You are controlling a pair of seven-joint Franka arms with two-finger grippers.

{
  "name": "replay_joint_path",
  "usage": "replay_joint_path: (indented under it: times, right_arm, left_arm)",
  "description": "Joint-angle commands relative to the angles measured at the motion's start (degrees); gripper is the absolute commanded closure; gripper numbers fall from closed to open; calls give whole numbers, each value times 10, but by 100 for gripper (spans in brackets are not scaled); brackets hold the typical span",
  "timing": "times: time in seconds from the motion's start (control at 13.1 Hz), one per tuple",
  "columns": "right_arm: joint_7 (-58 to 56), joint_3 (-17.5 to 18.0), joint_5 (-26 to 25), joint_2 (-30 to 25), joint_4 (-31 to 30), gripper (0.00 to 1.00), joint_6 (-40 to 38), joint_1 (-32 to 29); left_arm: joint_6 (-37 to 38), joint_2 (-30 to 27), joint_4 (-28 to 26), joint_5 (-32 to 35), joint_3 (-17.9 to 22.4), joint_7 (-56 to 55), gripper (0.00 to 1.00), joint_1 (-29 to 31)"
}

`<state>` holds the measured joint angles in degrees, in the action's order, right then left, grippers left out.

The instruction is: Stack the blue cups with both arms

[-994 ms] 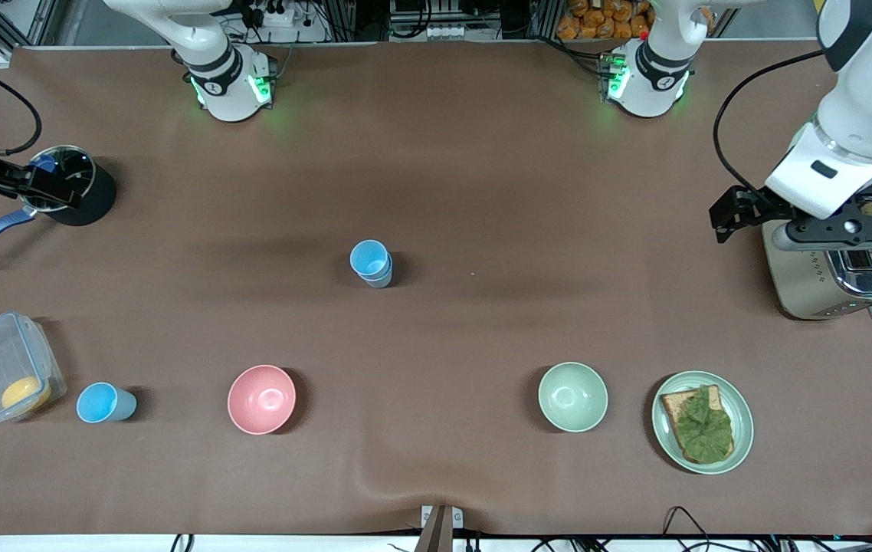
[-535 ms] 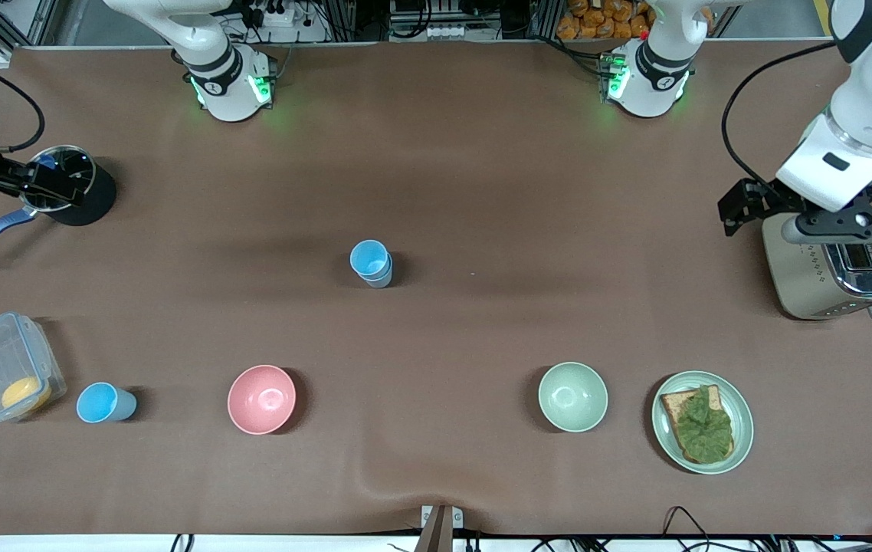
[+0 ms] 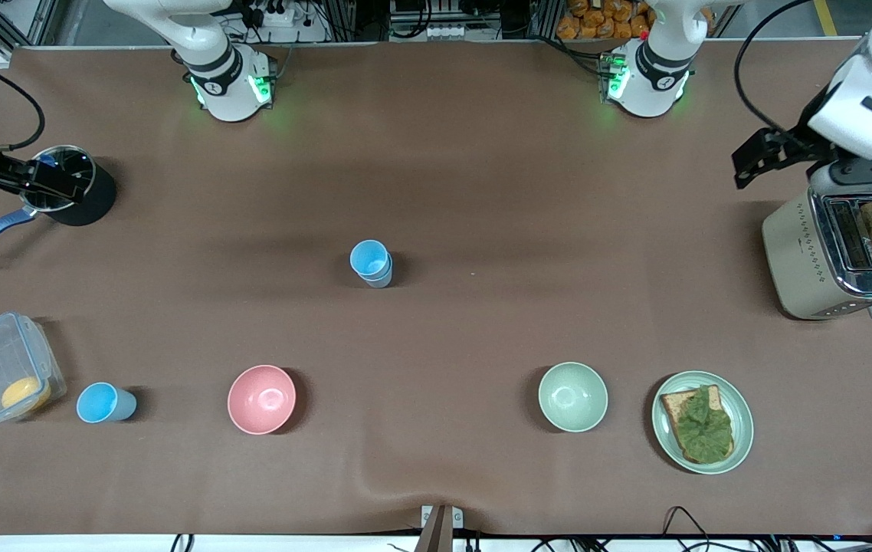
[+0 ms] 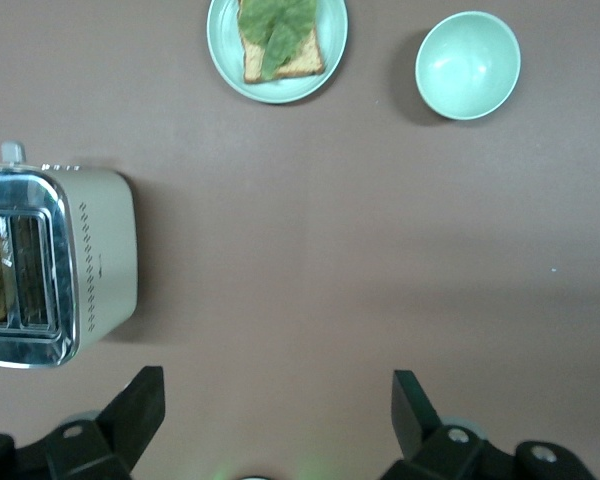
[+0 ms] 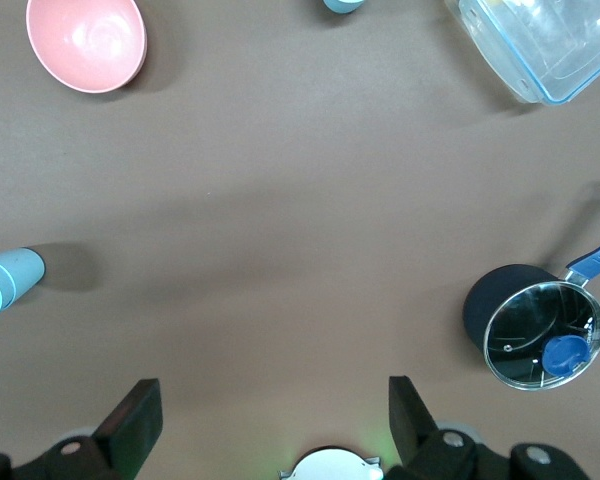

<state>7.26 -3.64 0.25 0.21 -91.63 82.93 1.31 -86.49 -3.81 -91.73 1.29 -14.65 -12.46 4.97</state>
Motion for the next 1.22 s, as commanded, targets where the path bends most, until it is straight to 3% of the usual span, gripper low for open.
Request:
replay_joint_path:
  times: [0.0,0.61,0.99,1.15]
  right_arm:
    - [-5,3,-3,1,8,0,2,-2]
    - [-5,3,-3,1,8,0,9,-2]
    - [-5,3,-2,1,8,0,8,-3]
    - [-5,3,-2,1,8,0,8,-3]
  left_arm:
    - [9,-6,-20,-12,-6,-19,0,-12]
    - [-10,0,-5,-5,15,-7,0,0]
    - [-9,49,63,-2,19,-10,0,33]
    - [-9,52,62,-3,18,-6,0,29]
